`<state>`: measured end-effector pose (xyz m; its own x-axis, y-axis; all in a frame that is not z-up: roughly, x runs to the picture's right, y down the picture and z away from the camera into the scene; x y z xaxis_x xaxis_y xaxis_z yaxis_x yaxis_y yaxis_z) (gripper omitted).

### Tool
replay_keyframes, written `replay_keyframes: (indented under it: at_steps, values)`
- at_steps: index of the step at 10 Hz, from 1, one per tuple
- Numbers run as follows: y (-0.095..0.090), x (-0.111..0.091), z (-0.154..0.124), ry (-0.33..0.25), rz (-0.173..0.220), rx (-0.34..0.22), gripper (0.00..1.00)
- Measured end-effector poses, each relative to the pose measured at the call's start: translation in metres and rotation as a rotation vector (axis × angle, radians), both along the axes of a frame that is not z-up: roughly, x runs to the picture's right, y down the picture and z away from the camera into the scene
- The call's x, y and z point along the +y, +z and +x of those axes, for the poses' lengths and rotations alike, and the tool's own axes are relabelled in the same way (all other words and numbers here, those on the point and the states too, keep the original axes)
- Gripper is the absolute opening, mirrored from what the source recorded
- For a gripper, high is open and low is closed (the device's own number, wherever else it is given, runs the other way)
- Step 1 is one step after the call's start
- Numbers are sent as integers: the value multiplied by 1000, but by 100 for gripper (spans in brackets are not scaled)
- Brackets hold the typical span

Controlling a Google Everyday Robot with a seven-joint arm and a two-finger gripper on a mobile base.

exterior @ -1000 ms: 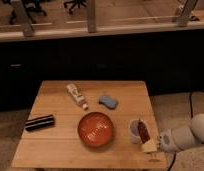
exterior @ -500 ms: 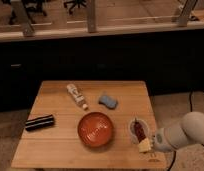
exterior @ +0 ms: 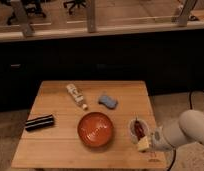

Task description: Place the pepper in the ceramic cup

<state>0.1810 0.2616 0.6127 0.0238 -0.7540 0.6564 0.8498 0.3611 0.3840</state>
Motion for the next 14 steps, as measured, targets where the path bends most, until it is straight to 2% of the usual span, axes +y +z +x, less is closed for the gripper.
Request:
replay_keyframes:
  at_steps: [8,14]
  values:
    - [9,1,7,85,-35,-51,0]
    - [14,4,0,111,-97,-34,0]
